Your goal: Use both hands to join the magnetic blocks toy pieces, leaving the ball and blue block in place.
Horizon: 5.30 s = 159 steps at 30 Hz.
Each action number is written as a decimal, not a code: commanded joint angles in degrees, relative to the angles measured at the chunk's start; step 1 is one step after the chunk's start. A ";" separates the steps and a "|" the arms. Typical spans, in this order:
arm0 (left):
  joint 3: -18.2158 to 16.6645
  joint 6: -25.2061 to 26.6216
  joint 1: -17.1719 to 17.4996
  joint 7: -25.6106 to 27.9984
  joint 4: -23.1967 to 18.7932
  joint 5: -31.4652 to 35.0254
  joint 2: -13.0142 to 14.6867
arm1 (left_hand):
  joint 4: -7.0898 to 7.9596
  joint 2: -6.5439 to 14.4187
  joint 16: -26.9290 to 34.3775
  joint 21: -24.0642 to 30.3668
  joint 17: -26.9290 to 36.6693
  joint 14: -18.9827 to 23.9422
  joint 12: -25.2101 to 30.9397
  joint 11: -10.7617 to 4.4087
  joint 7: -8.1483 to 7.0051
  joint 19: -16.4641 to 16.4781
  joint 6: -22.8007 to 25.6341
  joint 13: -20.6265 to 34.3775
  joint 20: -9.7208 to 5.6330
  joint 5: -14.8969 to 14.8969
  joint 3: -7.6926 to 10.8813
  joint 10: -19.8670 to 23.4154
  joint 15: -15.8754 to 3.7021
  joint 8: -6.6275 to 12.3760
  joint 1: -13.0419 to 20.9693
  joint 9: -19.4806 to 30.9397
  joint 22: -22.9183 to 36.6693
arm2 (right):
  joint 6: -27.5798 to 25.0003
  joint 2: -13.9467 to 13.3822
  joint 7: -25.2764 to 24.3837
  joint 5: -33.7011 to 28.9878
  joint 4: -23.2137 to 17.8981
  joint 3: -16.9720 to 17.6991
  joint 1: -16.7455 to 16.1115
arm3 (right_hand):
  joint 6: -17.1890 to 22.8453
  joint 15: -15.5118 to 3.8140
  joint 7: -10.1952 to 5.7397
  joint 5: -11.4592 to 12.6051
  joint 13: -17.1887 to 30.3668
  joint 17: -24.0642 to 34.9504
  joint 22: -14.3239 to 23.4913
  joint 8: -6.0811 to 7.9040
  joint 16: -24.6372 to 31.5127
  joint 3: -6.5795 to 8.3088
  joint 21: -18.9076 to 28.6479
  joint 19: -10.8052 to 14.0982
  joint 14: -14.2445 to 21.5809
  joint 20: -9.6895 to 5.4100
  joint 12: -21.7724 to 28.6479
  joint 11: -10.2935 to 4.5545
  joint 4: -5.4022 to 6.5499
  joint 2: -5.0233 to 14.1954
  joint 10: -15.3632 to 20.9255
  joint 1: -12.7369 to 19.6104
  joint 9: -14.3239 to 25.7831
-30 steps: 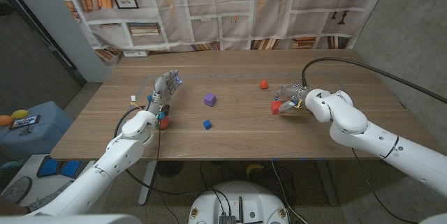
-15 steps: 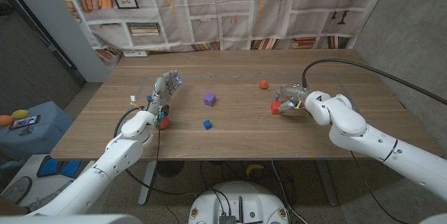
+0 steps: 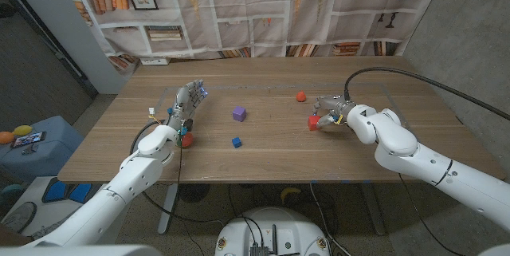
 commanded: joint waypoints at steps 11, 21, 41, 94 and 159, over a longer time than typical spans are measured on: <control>0.87 3.61 -0.84 -0.69 -3.07 1.96 3.70 | -2.48 3.73 -0.21 -0.23 0.03 0.04 0.05 -0.33 -0.80 0.48 1.74 0.09 0.13 -0.36 1.44 1.15 -0.36 0.17 1.36 0.10 0.16 | -2.07 -0.73 -0.62 3.78 -1.99 1.45 -0.13 | 5.24 -1.02 -0.65 0.16 -0.06 0.41 0.13 2.63 0.31 -0.83 -0.25 0.76 0.39 -0.54 -0.22 -0.76 0.25 1.40 1.57 1.54 1.19; 0.98 6.38 -0.72 -0.60 -6.93 4.41 7.54 | -8.44 2.79 -0.21 -0.44 0.03 -0.13 0.14 -1.48 -2.43 0.66 4.06 0.12 0.01 -0.37 2.94 2.18 -1.25 0.76 5.66 0.08 0.06 | -4.72 -0.98 -2.49 7.62 -3.59 3.20 -1.27 | 6.29 -0.91 -0.68 0.09 -0.09 0.49 0.14 3.22 0.24 -0.99 -0.33 0.64 0.16 -0.64 -0.24 -0.85 0.33 1.76 1.89 1.60 1.39; -0.23 9.78 0.89 -1.34 -12.38 9.07 15.11 | -11.03 -0.64 -0.27 -1.12 0.04 -0.62 0.29 -4.81 -6.25 -1.82 8.48 0.14 -1.22 -0.32 3.01 4.46 -4.70 1.50 12.25 0.15 0.06 | -8.89 -1.16 -9.99 17.54 -5.05 5.22 -2.98 | 7.01 -0.82 -0.74 0.01 -0.14 0.60 0.15 3.71 0.33 -1.27 -0.31 0.78 0.29 -0.68 -0.18 -0.63 0.23 2.00 2.63 1.83 1.59; 13.43 31.95 -17.29 -18.39 -30.39 54.74 33.72 | -10.85 -10.14 -0.58 -0.97 0.23 -9.81 -0.87 -7.52 -9.67 -7.05 11.61 0.22 -3.31 0.21 0.28 -0.75 -5.79 1.03 24.84 0.26 0.09 | -12.86 -2.25 -34.69 42.90 -8.48 10.21 -8.87 | 7.96 -0.69 -0.76 -0.11 -0.24 0.86 0.16 4.47 0.37 -1.93 -0.33 0.86 0.25 -0.55 -0.49 -0.29 0.00 2.29 3.33 2.72 1.88; 23.84 23.35 -23.66 -34.06 -21.14 90.87 17.44 | -10.19 -12.70 -0.37 -0.96 0.31 -14.36 -0.64 -5.55 -8.37 -12.16 6.43 0.24 -1.13 -0.08 -1.98 -5.95 -2.42 -0.06 30.32 0.33 0.22 | 8.73 1.59 -45.75 63.85 -2.27 20.42 -18.69 | 8.91 -0.20 -0.75 -0.35 -0.27 1.26 0.19 5.27 0.27 -2.87 -0.51 0.27 -0.26 -0.37 -0.93 -0.07 0.09 3.04 3.84 3.33 2.17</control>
